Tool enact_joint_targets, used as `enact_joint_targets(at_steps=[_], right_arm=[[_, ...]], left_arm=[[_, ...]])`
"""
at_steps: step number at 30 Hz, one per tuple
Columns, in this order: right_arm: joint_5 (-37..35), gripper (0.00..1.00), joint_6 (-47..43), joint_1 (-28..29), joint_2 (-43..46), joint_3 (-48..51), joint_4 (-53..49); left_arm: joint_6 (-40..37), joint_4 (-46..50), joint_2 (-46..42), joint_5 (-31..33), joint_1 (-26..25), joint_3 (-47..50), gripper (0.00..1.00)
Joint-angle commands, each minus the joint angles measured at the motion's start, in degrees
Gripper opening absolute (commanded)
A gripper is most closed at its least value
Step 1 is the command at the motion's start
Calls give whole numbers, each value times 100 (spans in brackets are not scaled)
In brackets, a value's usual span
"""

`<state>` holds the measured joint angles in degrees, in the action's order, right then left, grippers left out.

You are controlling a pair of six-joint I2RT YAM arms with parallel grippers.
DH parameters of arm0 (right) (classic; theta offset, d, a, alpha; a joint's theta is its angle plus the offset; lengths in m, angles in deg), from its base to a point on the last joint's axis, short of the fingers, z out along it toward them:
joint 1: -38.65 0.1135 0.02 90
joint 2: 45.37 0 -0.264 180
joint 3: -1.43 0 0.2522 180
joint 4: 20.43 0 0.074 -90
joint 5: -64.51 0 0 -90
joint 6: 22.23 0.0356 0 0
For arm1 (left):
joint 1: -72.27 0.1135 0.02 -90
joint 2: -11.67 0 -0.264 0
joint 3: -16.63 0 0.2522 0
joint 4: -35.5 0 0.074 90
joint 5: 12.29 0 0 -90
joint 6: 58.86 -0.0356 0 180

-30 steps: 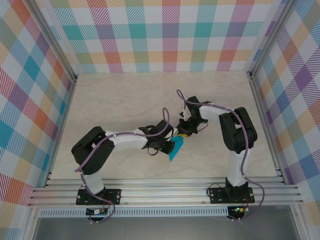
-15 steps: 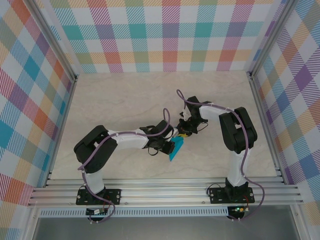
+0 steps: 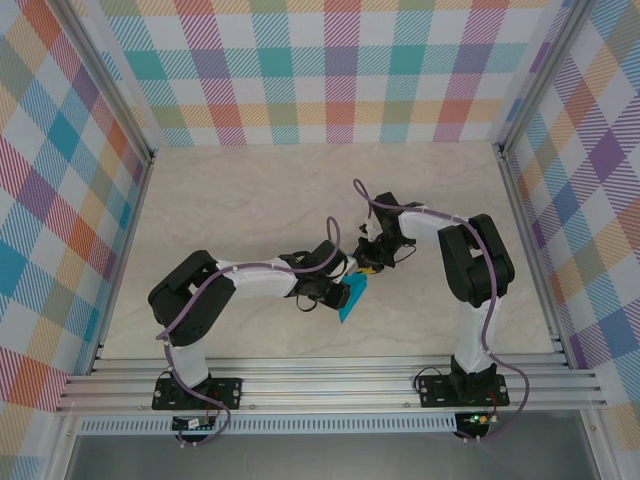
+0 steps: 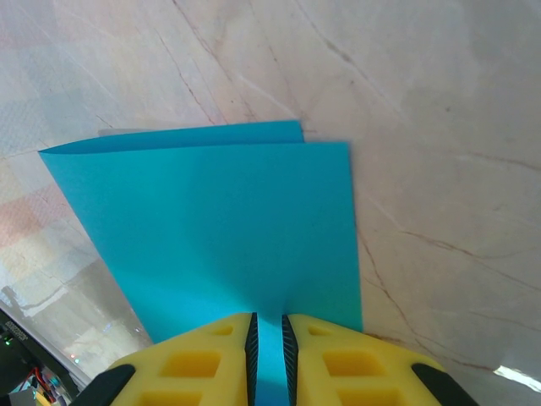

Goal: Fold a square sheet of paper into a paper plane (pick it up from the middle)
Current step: Third fold the triangle at the center of the table.

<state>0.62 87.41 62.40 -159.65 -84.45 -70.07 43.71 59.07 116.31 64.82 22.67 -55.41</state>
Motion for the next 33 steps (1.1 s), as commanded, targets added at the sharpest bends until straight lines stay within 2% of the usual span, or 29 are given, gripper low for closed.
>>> enact_joint_targets(at_steps=[1,7,33], right_arm=[[-128,19,46,86,15,110,-154],[-116,20,57,86,62,102,-145],[-185,20,93,86,-2,189,-86]], left_arm=[[51,-135,-14,-192,65,128,12],[-16,-23,133,55,57,115,12],[-185,83,29,200,58,31,12]])
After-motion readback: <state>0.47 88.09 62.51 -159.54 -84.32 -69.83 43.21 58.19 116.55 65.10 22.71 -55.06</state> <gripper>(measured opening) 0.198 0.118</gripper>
